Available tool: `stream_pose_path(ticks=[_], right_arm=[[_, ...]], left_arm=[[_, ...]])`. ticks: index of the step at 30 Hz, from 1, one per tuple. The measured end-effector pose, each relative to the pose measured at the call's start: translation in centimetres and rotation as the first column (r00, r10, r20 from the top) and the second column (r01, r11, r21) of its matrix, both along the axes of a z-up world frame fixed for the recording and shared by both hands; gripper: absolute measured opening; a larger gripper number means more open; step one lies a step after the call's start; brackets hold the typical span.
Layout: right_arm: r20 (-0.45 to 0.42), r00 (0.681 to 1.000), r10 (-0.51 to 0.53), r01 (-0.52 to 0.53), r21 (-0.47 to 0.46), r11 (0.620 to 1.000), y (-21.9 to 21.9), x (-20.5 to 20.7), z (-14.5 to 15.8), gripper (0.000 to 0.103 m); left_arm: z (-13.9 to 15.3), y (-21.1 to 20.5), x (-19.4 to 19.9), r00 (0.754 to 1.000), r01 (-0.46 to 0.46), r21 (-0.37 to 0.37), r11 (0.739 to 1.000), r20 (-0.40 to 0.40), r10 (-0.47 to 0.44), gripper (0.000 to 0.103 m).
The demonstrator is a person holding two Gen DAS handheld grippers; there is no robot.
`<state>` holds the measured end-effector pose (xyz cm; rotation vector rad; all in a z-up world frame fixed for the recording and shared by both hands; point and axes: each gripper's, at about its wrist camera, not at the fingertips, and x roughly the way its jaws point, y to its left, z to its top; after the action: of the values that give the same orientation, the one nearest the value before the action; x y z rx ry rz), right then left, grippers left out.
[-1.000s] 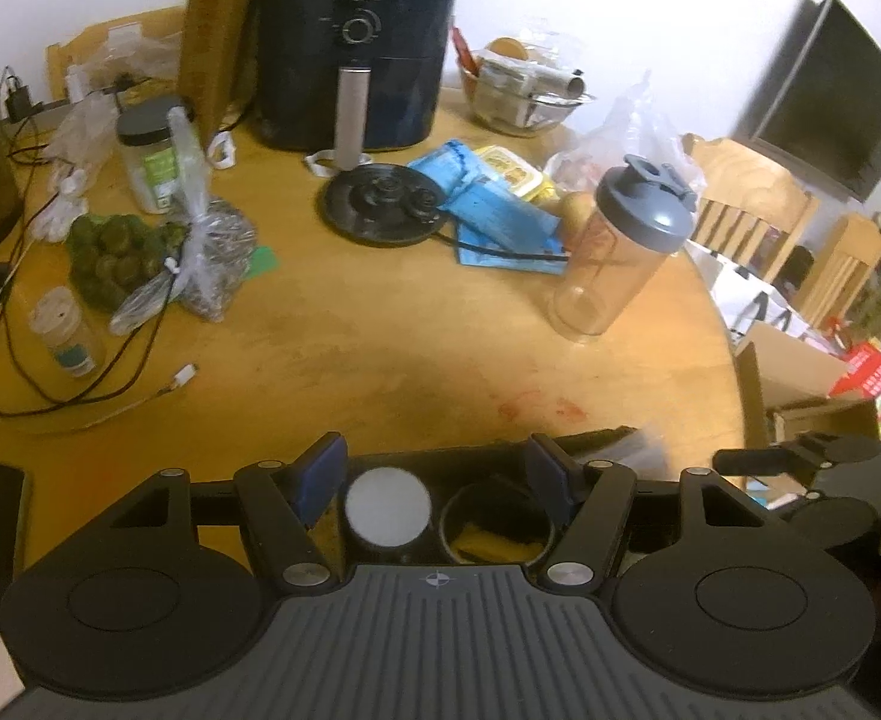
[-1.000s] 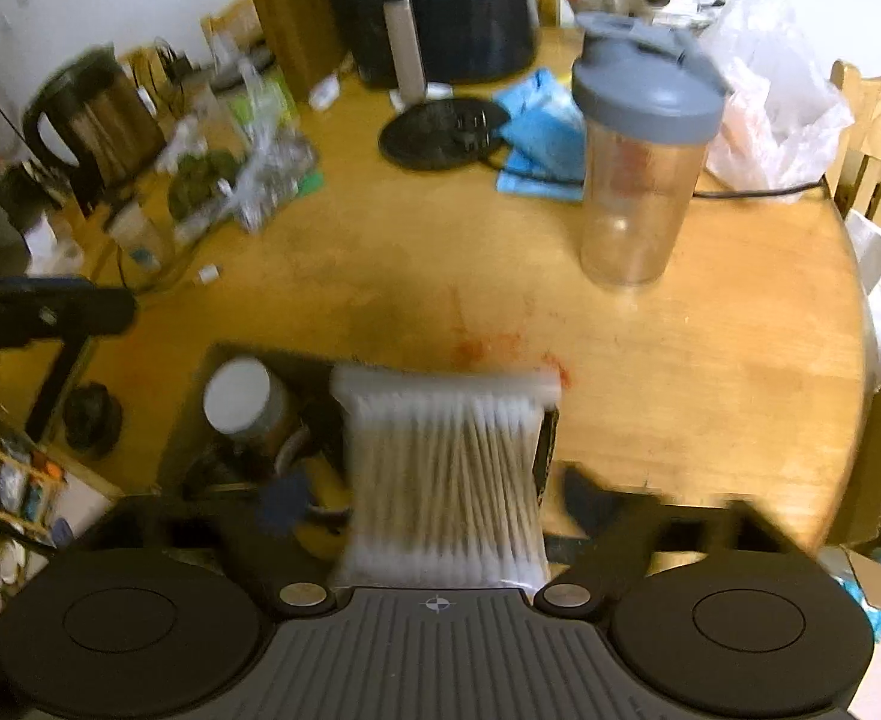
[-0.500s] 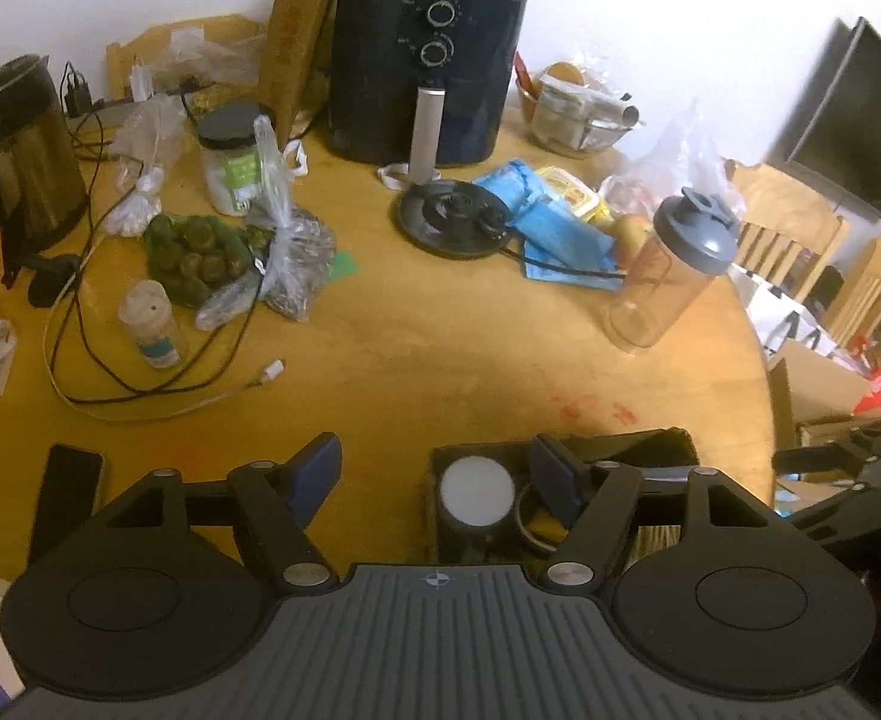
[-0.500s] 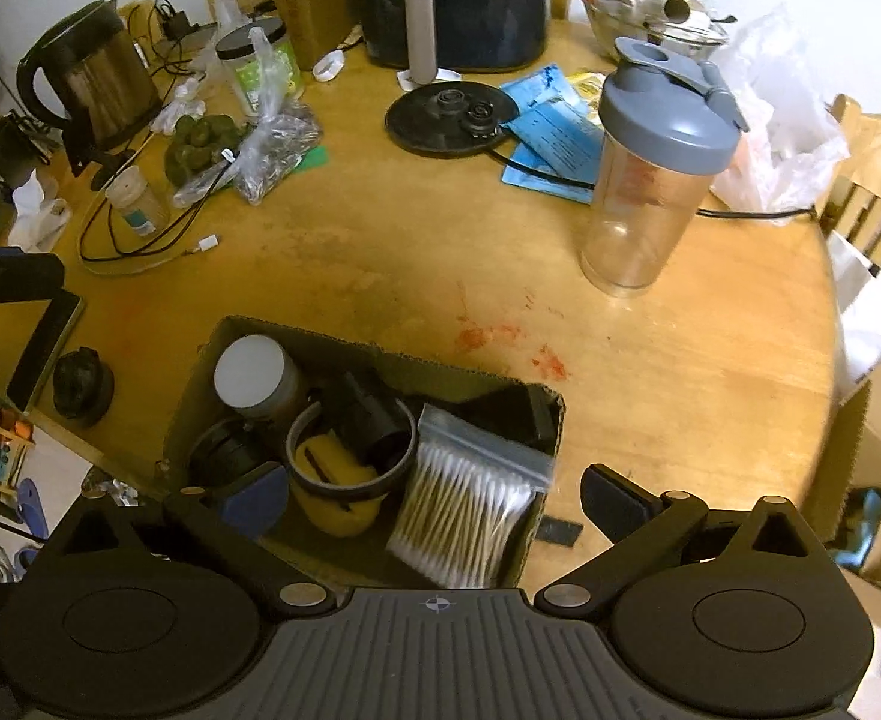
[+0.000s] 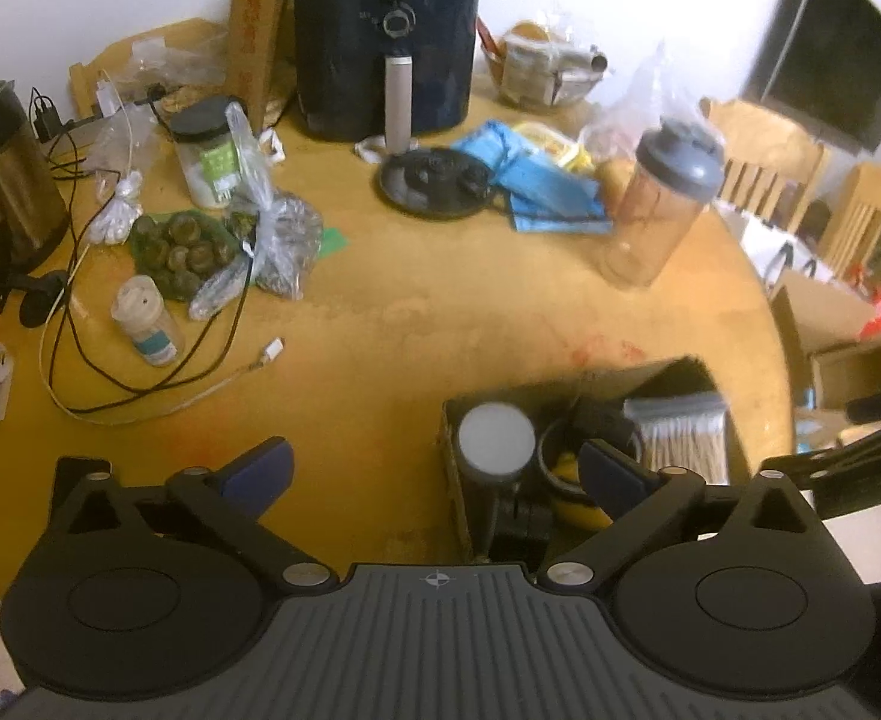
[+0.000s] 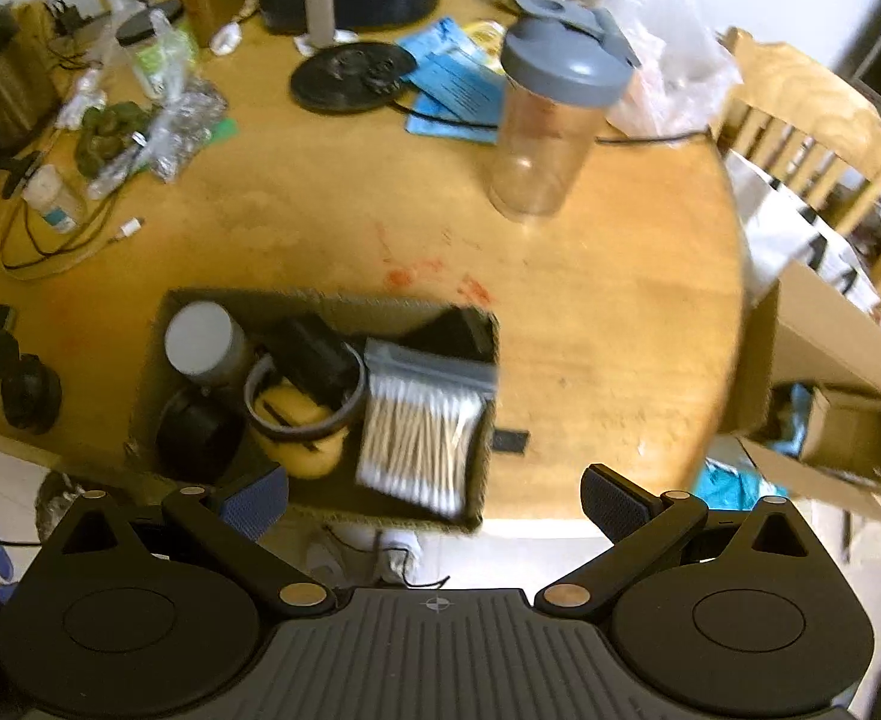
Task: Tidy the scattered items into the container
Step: 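Lower the swab bag and cylinder into the box and open both grippers, then withdraw both grippers up from the box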
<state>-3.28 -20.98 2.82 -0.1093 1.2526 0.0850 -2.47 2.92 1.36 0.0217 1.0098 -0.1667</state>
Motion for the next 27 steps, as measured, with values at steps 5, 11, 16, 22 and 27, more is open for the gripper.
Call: stream_pose_path(ticks=[5, 11, 16, 22, 27], right_arm=[[-0.031, 1.0, -0.004, 0.003, -0.037, 0.999, -0.3, -0.6, -0.1, 0.103], [-0.069, 0.997, 0.026, -0.029, -0.043, 0.999, -0.5, 0.4, -1.4, 0.103], [-0.073, 0.993, 0.091, -0.092, -0.018, 0.996, -1.3, 1.6, -2.0, 0.103], [-0.057, 0.986, 0.154, -0.153, 0.01, 0.988, -3.3, 3.1, -2.3, 0.103], [-0.054, 0.983, 0.177, -0.175, 0.038, 0.984, -5.2, 3.9, -2.8, 0.103]], left_arm=[[-1.6, -0.4, -0.2, 0.998, -0.013, -0.009, 1.0, -0.065, 0.012, 0.103], [-2.9, -0.7, -0.2, 0.984, -0.038, -0.022, 0.999, -0.177, 0.034, 0.103], [-2.9, -1.9, 0.5, 0.969, -0.101, 0.002, 0.995, -0.225, 0.099, 0.103], [-2.6, -4.5, 1.2, 0.96, -0.148, 0.028, 0.989, -0.236, 0.15, 0.103], [-2.7, -6.4, 1.1, 0.952, -0.172, 0.042, 0.984, -0.251, 0.177, 0.103]])
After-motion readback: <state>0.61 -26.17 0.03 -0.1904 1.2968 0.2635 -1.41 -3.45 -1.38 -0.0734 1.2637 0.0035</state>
